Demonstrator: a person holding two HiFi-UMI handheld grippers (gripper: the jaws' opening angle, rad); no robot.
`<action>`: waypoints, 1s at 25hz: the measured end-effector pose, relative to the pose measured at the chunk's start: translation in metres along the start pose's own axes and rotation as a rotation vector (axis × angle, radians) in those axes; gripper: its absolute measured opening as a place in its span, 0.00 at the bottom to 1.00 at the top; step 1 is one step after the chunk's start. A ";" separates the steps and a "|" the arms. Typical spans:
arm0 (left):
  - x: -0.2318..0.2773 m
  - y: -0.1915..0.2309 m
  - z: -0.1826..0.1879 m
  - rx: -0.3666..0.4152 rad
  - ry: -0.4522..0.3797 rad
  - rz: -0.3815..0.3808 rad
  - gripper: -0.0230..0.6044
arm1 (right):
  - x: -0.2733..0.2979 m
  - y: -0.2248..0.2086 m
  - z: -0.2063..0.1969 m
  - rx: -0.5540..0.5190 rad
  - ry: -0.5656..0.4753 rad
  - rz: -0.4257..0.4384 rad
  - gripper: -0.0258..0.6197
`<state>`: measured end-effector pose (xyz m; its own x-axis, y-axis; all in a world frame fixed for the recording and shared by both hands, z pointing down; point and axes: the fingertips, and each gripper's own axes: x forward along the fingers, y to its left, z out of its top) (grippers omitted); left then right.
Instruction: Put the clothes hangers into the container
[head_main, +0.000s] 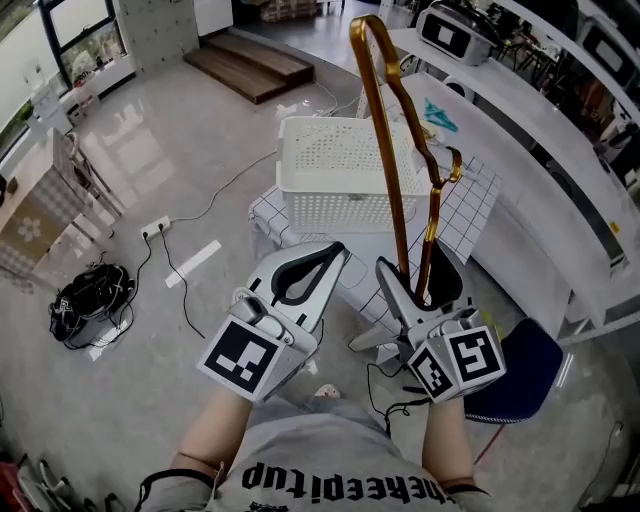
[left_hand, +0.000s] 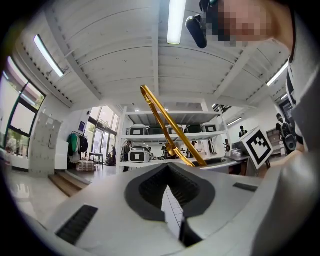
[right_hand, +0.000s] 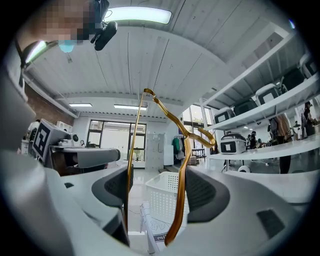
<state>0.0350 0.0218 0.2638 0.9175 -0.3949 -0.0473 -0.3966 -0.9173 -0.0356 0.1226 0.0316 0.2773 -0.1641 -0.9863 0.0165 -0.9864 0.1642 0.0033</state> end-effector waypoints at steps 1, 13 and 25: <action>0.003 -0.002 0.001 0.002 -0.001 0.008 0.06 | -0.001 -0.004 0.000 0.000 -0.001 0.008 0.57; 0.010 -0.011 -0.005 0.003 0.014 0.092 0.06 | 0.002 -0.018 -0.007 0.018 -0.007 0.084 0.57; 0.020 0.012 -0.010 0.004 0.029 0.083 0.06 | 0.027 -0.025 -0.011 0.029 0.000 0.067 0.57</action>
<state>0.0485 0.0024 0.2725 0.8820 -0.4707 -0.0209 -0.4712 -0.8812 -0.0371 0.1426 0.0010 0.2888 -0.2302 -0.9730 0.0161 -0.9729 0.2298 -0.0265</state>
